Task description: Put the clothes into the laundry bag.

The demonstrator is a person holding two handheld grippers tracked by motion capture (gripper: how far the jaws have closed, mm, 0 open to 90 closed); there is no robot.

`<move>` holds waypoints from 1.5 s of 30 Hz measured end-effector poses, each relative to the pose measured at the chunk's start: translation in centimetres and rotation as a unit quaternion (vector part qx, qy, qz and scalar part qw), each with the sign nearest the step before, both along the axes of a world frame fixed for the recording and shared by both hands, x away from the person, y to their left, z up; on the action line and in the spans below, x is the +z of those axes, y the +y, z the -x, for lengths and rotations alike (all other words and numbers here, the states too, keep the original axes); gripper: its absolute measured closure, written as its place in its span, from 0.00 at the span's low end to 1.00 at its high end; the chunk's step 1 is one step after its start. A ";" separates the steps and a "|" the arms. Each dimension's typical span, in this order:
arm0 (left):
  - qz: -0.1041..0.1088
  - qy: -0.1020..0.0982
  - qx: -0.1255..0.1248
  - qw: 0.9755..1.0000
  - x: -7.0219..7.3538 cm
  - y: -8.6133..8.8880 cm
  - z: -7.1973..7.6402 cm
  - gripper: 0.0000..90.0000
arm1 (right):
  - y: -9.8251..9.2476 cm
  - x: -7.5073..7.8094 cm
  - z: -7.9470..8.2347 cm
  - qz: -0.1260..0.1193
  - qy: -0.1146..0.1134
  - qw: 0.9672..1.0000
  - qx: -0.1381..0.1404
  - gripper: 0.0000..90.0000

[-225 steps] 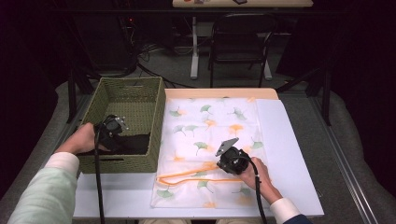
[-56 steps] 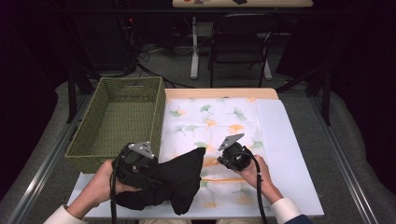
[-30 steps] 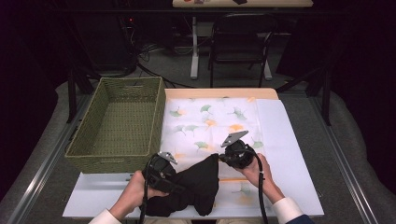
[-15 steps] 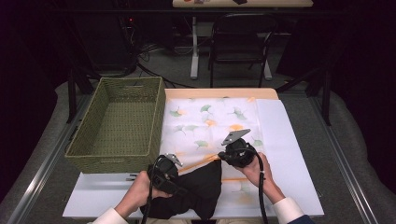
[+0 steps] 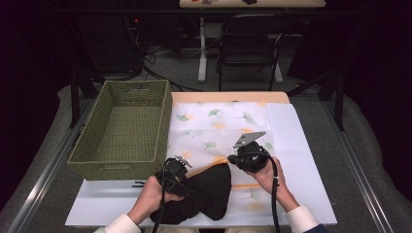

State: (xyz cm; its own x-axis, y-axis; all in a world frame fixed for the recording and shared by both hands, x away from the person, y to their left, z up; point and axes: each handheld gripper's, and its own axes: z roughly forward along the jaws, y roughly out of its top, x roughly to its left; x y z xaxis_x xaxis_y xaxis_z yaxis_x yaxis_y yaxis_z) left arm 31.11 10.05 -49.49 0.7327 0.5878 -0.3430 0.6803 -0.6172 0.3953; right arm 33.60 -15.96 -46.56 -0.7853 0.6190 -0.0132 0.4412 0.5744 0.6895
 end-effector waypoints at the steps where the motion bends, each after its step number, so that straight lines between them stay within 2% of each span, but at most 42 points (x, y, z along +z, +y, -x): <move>1: 0.002 -0.006 0.002 1.000 0.3 0.0 -0.1 0.68 | 0.0 0.2 0.1 -0.002 -0.002 1.000 -0.001 1.00; 3: 0.007 -0.016 0.012 1.000 0.3 -0.2 -0.3 0.68 | -0.1 0.4 0.1 -0.007 -0.005 1.000 0.000 1.00; 6: 0.006 -0.014 0.024 1.000 -0.6 -0.3 -0.7 0.65 | -0.1 0.3 0.0 -0.007 -0.001 1.000 -0.001 1.00; 9: -0.005 -0.023 0.008 1.000 -0.7 -0.3 -0.7 0.56 | -0.2 -0.2 -0.1 -0.004 0.004 1.000 -0.003 1.00; 12: -0.016 -0.045 -0.017 0.999 0.1 0.3 -0.5 0.40 | -0.3 -0.2 -0.1 -0.005 0.004 1.000 -0.003 1.00; 13: -0.022 -0.045 -0.021 0.999 0.4 0.6 -0.4 0.37 | -0.3 -0.2 0.0 -0.005 0.005 1.000 -0.004 1.00; 15: -0.022 -0.050 -0.029 0.998 0.6 0.9 -0.3 0.34 | -0.3 -0.2 -0.1 -0.004 0.004 1.000 -0.003 1.00; 16: -0.018 -0.053 -0.043 0.997 0.8 1.6 -0.1 0.30 | -0.3 -0.2 0.0 -0.003 0.004 1.000 -0.004 1.00; 18: -0.008 -0.048 -0.061 0.997 0.5 2.2 0.0 0.28 | -0.2 -0.2 -0.1 -0.003 0.004 1.000 -0.004 1.00; 20: 0.000 -0.043 -0.057 0.997 0.0 2.4 0.0 0.28 | -0.2 -0.2 -0.1 -0.001 0.005 1.000 -0.005 1.00; 21: 0.012 -0.038 -0.066 0.997 -0.4 2.5 0.0 0.29 | -0.2 -0.2 -0.1 -0.002 0.006 1.000 -0.004 1.00; 24: 0.031 -0.032 -0.079 0.996 -1.3 2.3 0.1 0.44 | -0.2 -0.3 -0.2 -0.001 0.008 1.000 -0.006 1.00; 25: 0.026 -0.039 -0.078 0.996 -1.4 2.1 0.2 0.50 | -0.2 -0.3 -0.2 -0.003 0.008 1.000 -0.003 1.00; 26: 0.030 -0.045 -0.074 0.996 -1.6 2.1 0.3 0.56 | -0.2 -0.3 -0.2 -0.003 0.009 1.000 -0.005 1.00; 27: 0.028 -0.045 -0.067 0.996 -1.5 2.1 0.4 0.62 | -0.2 -0.3 -0.2 -0.004 0.009 1.000 -0.006 1.00; 29: 0.033 -0.046 -0.048 0.997 -1.5 2.2 0.5 0.68 | -0.2 -0.2 -0.2 -0.004 0.007 1.000 -0.006 1.00; 32: 0.031 -0.053 -0.020 0.998 -1.1 2.1 1.0 0.72 | -0.3 0.0 -0.1 -0.011 0.006 1.000 -0.008 1.00; 36: 0.038 -0.069 0.021 0.997 0.2 1.4 1.4 0.72 | -0.3 0.5 0.1 -0.022 0.000 1.000 -0.007 1.00; 37: 0.038 -0.069 0.021 0.997 0.2 1.4 1.4 0.72 | -0.3 0.7 0.2 -0.025 -0.002 1.000 -0.007 1.00; 39: 0.032 -0.082 0.043 0.995 0.1 0.3 1.4 0.70 | -0.3 1.1 0.3 -0.030 -0.005 0.999 -0.010 1.00; 42: 0.030 -0.064 0.044 0.997 -1.3 -0.1 0.9 0.66 | -0.4 0.8 0.2 -0.028 0.000 1.000 -0.008 1.00; 45: 0.022 -0.074 0.037 0.996 -1.2 0.2 0.9 0.51 | -0.4 0.2 0.1 -0.022 0.007 1.000 -0.009 1.00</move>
State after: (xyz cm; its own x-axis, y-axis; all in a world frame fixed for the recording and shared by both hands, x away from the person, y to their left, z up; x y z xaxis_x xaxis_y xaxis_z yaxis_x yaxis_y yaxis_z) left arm 30.25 10.28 -50.74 0.7327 0.6287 -0.2606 0.6551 -0.5477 0.5204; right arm 33.54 -16.36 -46.34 -0.7736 0.6332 0.0253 0.4608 0.5346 0.7085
